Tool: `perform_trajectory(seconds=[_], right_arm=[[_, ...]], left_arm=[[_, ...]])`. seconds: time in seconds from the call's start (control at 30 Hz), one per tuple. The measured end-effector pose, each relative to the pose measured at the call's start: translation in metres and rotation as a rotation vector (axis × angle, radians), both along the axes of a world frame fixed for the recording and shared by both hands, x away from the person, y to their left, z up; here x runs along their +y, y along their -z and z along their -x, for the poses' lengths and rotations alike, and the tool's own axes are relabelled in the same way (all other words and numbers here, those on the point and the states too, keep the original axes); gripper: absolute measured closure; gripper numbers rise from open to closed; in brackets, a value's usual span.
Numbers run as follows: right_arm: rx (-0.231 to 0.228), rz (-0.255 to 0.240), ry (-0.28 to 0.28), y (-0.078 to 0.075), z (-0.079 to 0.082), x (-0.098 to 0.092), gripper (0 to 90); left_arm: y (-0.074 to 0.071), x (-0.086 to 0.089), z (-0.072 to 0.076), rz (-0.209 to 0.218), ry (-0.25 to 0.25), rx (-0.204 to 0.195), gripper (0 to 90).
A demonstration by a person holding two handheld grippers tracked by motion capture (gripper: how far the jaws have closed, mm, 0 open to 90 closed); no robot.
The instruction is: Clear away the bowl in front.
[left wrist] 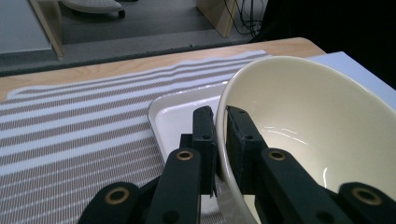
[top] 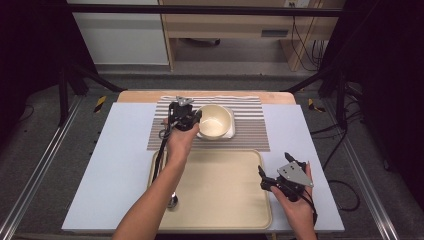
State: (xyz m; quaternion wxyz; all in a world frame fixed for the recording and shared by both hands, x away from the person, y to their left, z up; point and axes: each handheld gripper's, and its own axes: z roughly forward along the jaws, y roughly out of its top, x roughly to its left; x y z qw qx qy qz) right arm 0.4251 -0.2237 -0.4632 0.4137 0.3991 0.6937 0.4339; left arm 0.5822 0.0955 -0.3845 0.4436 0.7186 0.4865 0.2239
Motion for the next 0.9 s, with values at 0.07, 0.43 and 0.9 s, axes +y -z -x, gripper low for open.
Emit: perform_trajectory(seconds=[0.07, 0.43, 0.9], right_arm=[[-0.001, 0.001, 0.002, 0.000, 0.000, 0.000, 5.2], [-0.003, 0.010, 0.003, -0.001, 0.001, 0.001, 5.2], [-0.001, 0.011, 0.005, 0.000, 0.000, 0.001, 5.3]], left_arm=[[0.003, 0.002, 0.011, 0.012, 0.006, 0.001, 82.1], [0.032, 0.023, 0.073, 0.039, 0.037, 0.043, 82.1], [0.048, 0.036, 0.123, 0.044, 0.082, 0.064, 82.0]])
